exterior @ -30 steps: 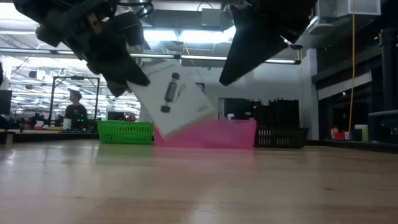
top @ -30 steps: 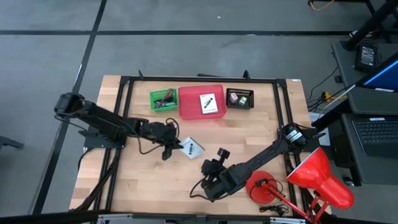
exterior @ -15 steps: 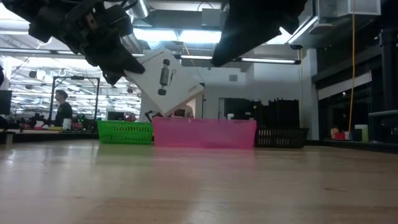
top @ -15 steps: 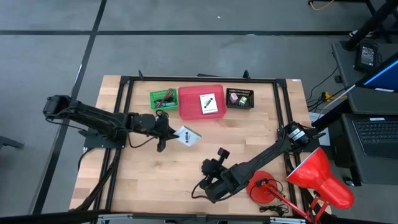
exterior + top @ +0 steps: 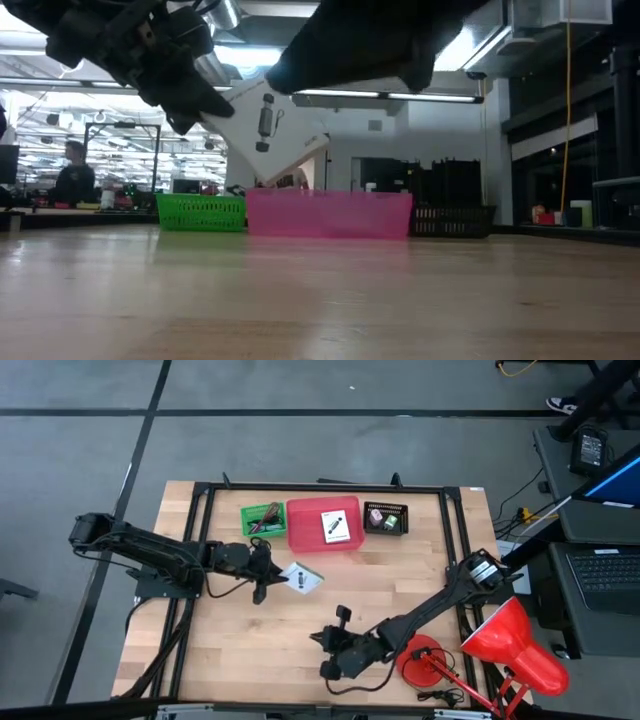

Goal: Pick and place items into bin
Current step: Put the white card reader box into the red bin

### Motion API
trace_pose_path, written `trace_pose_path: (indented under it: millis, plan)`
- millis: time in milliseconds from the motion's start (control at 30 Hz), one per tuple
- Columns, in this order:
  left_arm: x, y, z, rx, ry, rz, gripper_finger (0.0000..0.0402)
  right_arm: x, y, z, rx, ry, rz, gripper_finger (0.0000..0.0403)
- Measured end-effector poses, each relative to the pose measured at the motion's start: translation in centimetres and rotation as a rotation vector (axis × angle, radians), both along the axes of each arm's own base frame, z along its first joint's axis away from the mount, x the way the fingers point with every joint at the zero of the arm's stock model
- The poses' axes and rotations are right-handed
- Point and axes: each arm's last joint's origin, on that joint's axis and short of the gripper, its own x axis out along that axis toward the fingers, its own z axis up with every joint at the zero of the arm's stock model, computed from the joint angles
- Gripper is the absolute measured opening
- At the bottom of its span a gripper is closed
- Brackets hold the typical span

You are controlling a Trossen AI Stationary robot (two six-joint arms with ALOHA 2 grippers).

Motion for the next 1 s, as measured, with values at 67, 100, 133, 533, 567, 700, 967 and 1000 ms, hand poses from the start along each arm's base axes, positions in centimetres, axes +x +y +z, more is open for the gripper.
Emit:
trace_pose_path:
  millis: [67, 100, 133, 533, 567, 700, 967, 1000]
  plan:
    - [0.0, 0.0, 0.0, 0.004, -0.004, 0.009, 0.0056, -0.2, -0.3, -1.0, -0.005, -0.02, 0.012, 0.0]
    - [0.0, 0.1, 0.0, 0.008, -0.006, 0.016, 0.0056, -0.4, -0.5, -1.5, -0.001, -0.029, 0.01, 0.0]
    - [0.0, 0.2, 0.1, 0.015, -0.009, 0.02, 0.0054, -0.5, -0.8, -2.0, 0.01, -0.045, 0.008, 0.0]
    - [0.4, 3.2, 1.3, 0.032, -0.033, 0.068, 0.0038, -2.2, -4.9, -4.0, 0.002, -0.368, 0.161, 0.0]
    - [0.5, 3.6, 1.4, 0.039, -0.027, 0.072, 0.0039, -2.5, -5.4, -3.9, 0.002, -0.374, 0.153, 0.0]
    - [0.4, 5.1, 2.0, 0.053, 0.004, 0.129, 0.0036, -3.6, -7.0, -3.1, -0.002, -0.406, 0.13, 0.0]
    - [0.4, 7.4, 3.3, 0.067, -0.019, 0.161, 0.0036, -4.8, -8.6, -1.1, -0.105, -0.437, 0.136, 0.0]
    - [0.5, 7.7, 3.3, 0.063, -0.016, 0.166, 0.0035, -4.7, -8.8, -1.0, -0.114, -0.439, 0.133, 0.0]
